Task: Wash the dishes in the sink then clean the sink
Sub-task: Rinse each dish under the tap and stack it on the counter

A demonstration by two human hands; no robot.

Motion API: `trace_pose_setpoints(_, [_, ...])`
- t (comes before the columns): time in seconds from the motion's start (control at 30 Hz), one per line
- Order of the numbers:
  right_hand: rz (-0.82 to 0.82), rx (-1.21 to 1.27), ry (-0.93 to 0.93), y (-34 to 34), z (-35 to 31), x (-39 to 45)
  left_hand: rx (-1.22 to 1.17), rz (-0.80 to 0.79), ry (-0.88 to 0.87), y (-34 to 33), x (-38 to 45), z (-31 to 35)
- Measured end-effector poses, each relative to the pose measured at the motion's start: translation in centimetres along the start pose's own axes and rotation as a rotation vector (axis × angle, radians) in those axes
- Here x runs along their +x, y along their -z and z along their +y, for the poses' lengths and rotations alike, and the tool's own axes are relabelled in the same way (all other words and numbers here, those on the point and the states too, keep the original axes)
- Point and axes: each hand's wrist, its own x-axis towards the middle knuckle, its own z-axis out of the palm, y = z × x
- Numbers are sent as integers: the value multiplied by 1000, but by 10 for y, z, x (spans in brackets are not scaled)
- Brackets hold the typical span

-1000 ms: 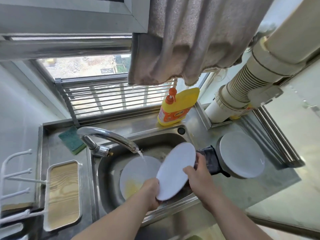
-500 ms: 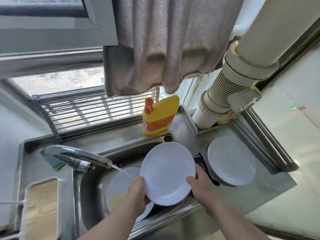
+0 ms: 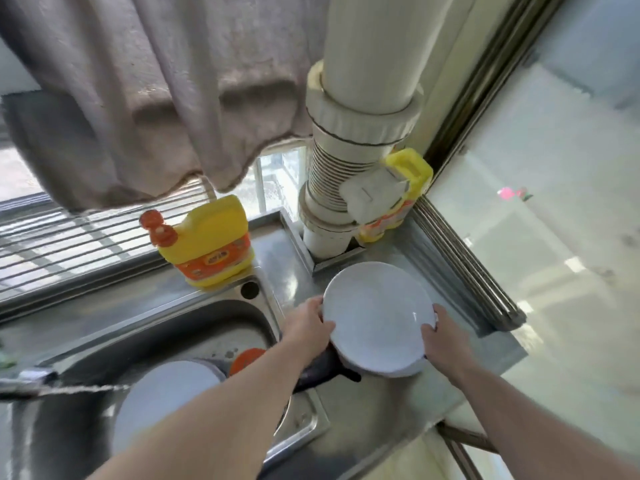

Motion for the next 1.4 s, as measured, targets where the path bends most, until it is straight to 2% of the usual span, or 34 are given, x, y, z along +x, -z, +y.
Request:
trace_pose_setpoints(0.13, [-6,-150,-18,9,9,18,148,-19,-31,-24,17,13])
trace_pose_setpoints(0.3, [-36,-282,-1,11,19,24,174,-11,-59,-38,23,11])
trace_pose_setpoints(0.4, [-21,-286,-11,13,11,19,129,24,-138,-27,14,7])
trace_pose_setpoints(0.47, [24,-264,65,5,-5,9,36,75,-191,-10,4,-1])
trace_pose_setpoints(0.53, [19,-188,245,-16,-32,-11,-115,105,-147,14,-9,-18])
trace_pose_setpoints(0.6, [-45,-139,468,-55,-61,-36,-160,127,-60,38,-24,-53])
trace_pose_setpoints(0.67, [-164,-102,615,-106,-85,-64,-76,122,51,57,-42,-111])
trace_pose_setpoints(0.77, [-329,-70,706,-186,-113,-99,5,53,315,80,-80,-207])
trace_pose_setpoints(0.83, [-457,-133,642,-237,-123,-109,-20,159,470,98,-98,-261])
trace_pose_setpoints(0.9, [-576,-241,497,-279,-127,-112,36,278,581,109,-100,-308])
trace_pose_setpoints(0.93, [-605,-291,438,-296,-127,-111,52,300,615,114,-98,-324])
trace_pose_setpoints(1.0, [-627,-353,333,-321,-123,-108,-31,247,660,117,-92,-347])
trace_pose_setpoints(1.1, [-591,-341,257,-340,-117,-112,-188,184,687,114,-91,-361])
trace_pose_setpoints(1.23, [-504,-256,206,-347,-117,-128,-250,285,708,112,-93,-358])
trace_pose_setpoints(1.4, [-440,-143,150,-343,-122,-149,-325,319,665,115,-100,-346])
